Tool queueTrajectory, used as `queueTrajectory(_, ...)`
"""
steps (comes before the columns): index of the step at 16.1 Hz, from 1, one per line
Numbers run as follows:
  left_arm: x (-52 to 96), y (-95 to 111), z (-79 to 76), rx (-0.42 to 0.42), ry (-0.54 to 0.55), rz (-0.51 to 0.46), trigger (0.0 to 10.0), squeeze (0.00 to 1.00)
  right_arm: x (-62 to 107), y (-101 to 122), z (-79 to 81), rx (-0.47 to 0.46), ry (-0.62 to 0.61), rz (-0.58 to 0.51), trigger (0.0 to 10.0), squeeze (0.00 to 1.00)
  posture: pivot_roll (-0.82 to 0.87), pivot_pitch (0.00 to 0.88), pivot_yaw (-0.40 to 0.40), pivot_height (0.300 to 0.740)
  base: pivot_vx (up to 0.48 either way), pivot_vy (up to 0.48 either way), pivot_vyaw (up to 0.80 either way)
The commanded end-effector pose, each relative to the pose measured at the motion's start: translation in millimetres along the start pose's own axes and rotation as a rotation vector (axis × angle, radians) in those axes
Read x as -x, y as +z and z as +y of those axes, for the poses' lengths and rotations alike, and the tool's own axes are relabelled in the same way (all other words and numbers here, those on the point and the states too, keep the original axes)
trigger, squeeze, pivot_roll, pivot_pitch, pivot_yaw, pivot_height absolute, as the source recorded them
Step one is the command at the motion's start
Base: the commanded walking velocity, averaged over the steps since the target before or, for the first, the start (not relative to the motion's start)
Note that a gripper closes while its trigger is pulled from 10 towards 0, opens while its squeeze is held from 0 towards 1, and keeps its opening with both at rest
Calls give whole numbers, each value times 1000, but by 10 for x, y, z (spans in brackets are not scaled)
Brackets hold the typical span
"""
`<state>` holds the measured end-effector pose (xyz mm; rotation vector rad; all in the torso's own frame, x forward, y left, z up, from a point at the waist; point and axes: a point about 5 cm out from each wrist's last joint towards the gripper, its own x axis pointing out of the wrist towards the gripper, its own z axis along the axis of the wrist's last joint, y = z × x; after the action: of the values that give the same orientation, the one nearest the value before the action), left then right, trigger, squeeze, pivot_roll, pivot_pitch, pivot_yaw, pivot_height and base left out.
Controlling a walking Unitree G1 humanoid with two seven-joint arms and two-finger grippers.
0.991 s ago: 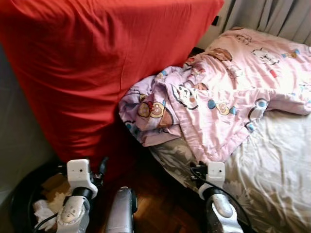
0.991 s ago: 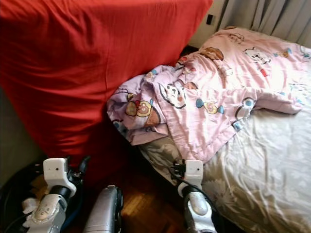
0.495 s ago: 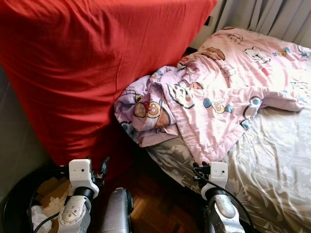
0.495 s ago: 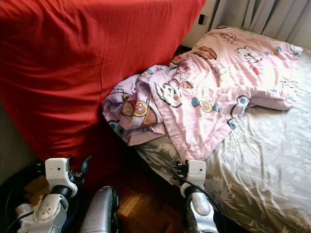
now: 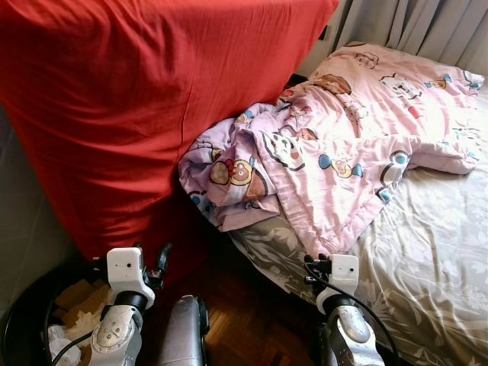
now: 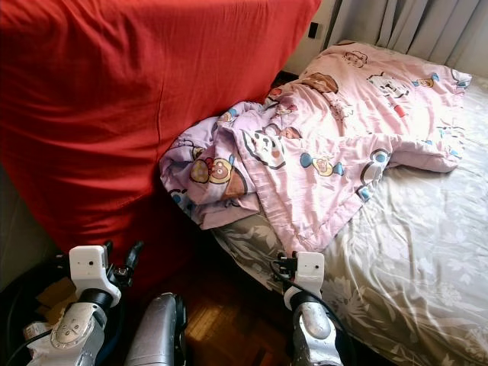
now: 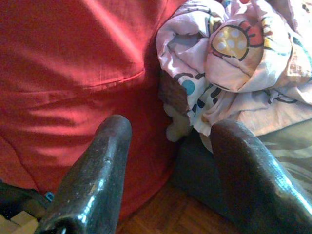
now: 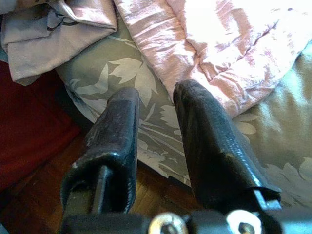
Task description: Clean up the room
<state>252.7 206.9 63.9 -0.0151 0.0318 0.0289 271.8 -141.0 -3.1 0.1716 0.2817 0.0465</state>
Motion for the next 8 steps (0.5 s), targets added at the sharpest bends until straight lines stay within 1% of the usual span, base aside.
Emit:
queueTrajectory(1,28,-29,-17,-8,-4,21,10000,0,12,-22,-39,-7,-18,12,10000,0,133,115,-46,572,0,0,0)
queueTrajectory(8,35,-20,-28,-11,-5,23,10000,0,11,-25,-45,-10,-23,15,10000,0,134,116,-44,572,292,0,0)
